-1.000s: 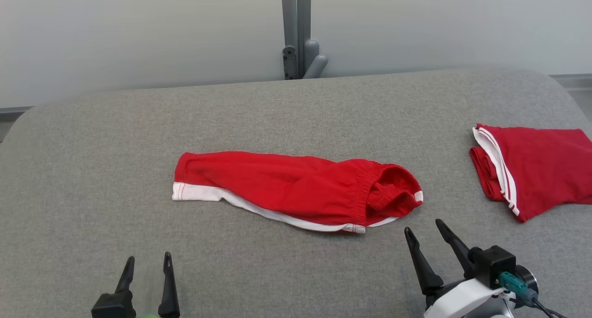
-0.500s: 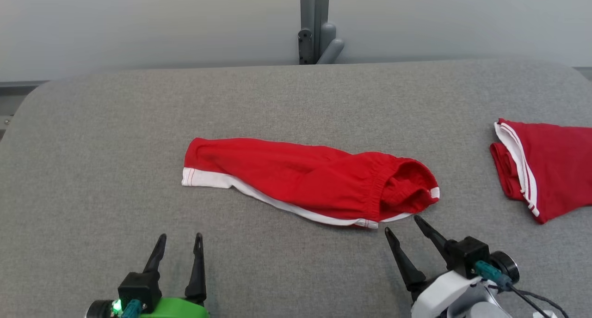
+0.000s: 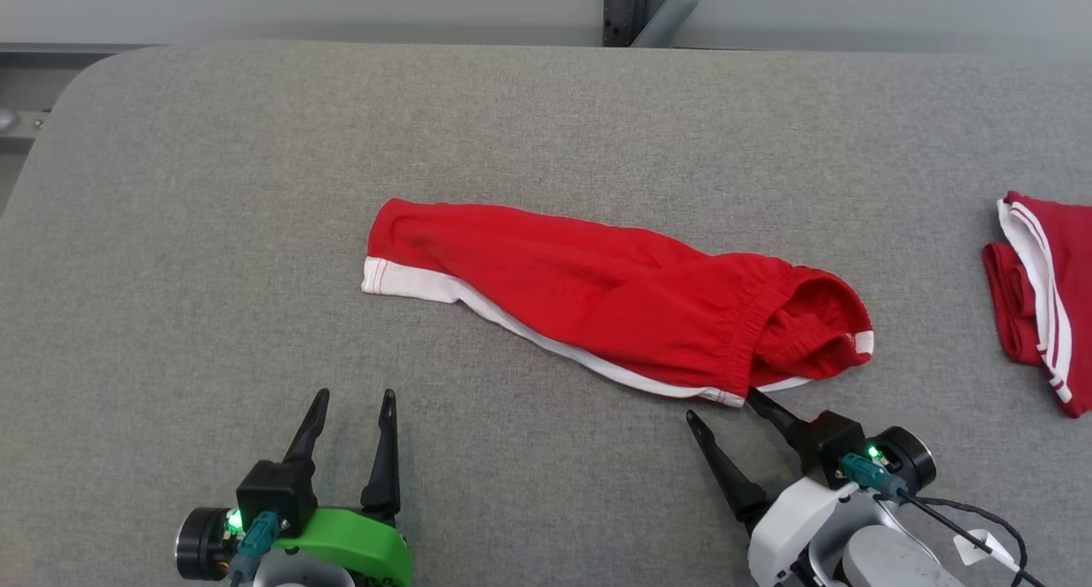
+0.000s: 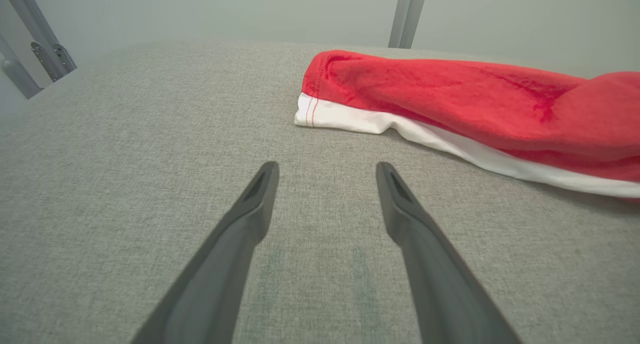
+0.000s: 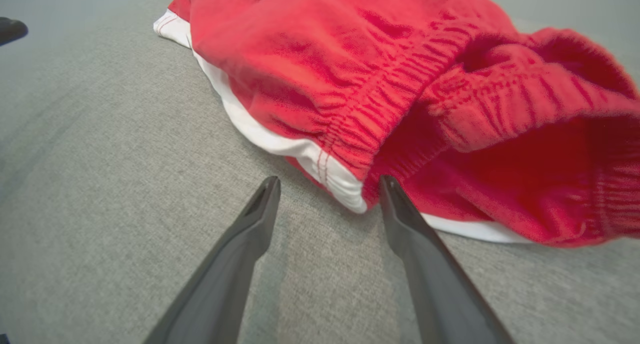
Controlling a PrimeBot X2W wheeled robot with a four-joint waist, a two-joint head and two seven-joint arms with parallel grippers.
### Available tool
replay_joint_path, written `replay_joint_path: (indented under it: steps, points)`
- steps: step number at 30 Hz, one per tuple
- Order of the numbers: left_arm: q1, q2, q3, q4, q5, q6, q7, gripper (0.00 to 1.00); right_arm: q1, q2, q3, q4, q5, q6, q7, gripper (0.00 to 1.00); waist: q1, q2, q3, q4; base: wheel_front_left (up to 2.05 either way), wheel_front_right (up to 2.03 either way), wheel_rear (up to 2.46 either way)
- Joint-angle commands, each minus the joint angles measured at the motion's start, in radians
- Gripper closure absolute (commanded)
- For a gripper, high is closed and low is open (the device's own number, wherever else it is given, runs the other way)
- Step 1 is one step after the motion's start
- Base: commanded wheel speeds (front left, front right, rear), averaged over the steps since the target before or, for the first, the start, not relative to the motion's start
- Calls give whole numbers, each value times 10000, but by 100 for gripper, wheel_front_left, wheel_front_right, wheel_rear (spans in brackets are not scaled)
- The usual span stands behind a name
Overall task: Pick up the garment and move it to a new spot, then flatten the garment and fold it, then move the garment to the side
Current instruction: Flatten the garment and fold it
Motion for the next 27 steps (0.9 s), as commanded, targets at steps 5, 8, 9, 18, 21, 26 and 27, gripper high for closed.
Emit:
replay_joint_path:
  steps: [5,8,9,18,21,26,27]
  points:
    - [-382,30,-94,-27,-136,68,3,0,-357,-177,341,-5,98,-16,-29,94,0,61,404,139,0,0,0]
    - [-470,32,-61,40,-187,-38,3,0,-376,-362,349,-263,176,-16,-29,100,0,61,500,28,0,0,0]
    - [-520,29,-49,72,-230,-92,3,0,-324,-440,323,-356,206,-16,-29,100,0,61,517,-28,0,0,0]
    - [-804,30,228,567,-498,-549,3,0,219,-1391,530,-1213,587,-16,-29,100,0,61,605,-730,0,0,0]
    - [-891,30,289,654,-531,-707,3,0,325,-1601,637,-1274,781,-16,-29,100,0,61,689,-926,0,0,0]
    - [-1245,33,448,1320,-399,-864,4,0,141,-1757,811,-1607,1083,-16,-29,100,0,61,850,-1192,0,0,0]
    - [-1334,33,474,1460,-375,-862,2,0,105,-1748,820,-1691,1132,-16,-29,100,0,61,863,-1235,0,0,0]
